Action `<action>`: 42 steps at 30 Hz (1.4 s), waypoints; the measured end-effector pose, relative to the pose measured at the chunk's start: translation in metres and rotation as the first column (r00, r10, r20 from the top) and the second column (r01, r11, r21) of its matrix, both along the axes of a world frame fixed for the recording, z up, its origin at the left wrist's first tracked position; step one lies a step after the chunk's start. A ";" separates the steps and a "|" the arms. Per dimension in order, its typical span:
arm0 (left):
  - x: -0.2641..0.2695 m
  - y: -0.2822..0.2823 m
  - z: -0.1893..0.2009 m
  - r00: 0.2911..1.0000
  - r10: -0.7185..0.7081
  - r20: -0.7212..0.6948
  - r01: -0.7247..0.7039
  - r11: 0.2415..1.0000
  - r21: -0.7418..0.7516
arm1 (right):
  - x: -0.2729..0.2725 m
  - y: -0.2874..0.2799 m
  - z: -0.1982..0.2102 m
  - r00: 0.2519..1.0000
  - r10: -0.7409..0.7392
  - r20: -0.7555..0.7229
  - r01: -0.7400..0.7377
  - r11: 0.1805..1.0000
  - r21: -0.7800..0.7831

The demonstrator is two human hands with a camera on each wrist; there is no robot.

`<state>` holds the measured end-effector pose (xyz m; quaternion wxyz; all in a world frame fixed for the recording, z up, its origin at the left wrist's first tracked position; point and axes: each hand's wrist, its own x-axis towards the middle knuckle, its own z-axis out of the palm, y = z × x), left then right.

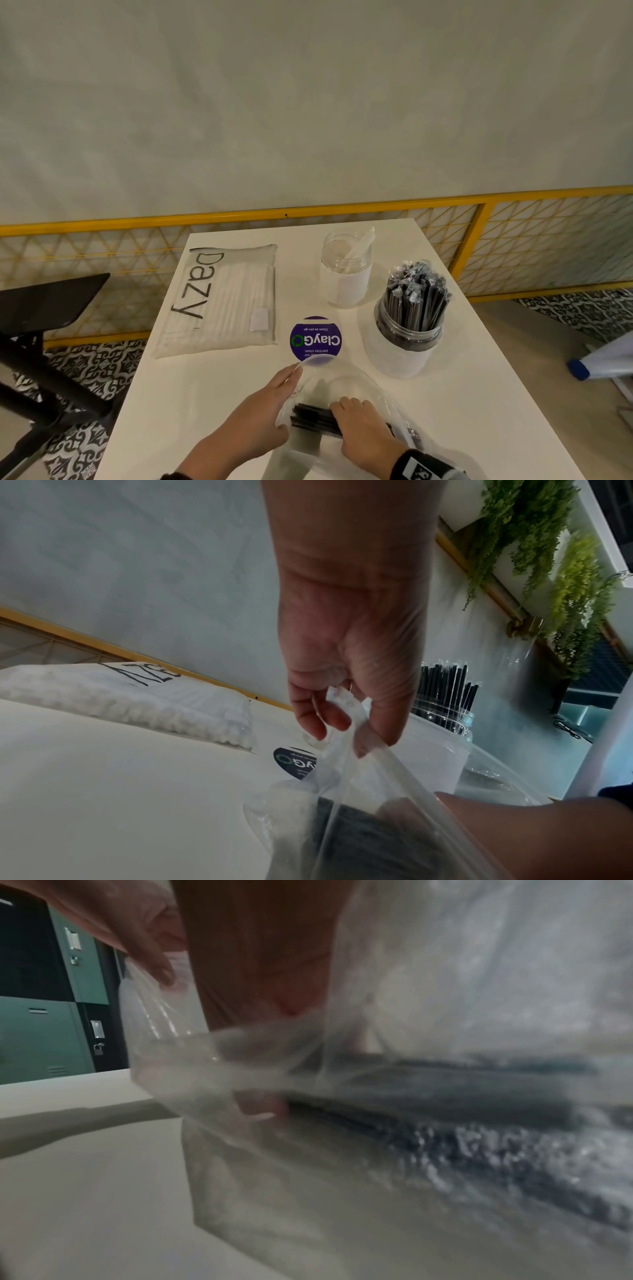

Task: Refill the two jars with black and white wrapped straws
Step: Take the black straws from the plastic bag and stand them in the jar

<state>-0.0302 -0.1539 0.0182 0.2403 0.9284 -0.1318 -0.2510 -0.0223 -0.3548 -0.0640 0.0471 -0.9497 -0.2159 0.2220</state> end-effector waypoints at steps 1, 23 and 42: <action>0.000 0.000 -0.001 1.000 -0.002 0.001 0.002 1.000 0.000 | -0.001 -0.001 0.000 1.000 -0.006 -0.011 0.006 1.000 0.015; 0.002 0.002 0.004 0.993 0.081 0.082 -0.080 0.997 -0.014 | -0.001 -0.011 0.044 0.998 -0.040 0.045 0.029 0.974 0.226; 0.040 0.076 0.015 0.944 0.276 -0.181 -0.205 0.920 0.333 | 0.036 -0.085 0.210 0.729 -0.658 -0.188 0.074 -0.197 0.978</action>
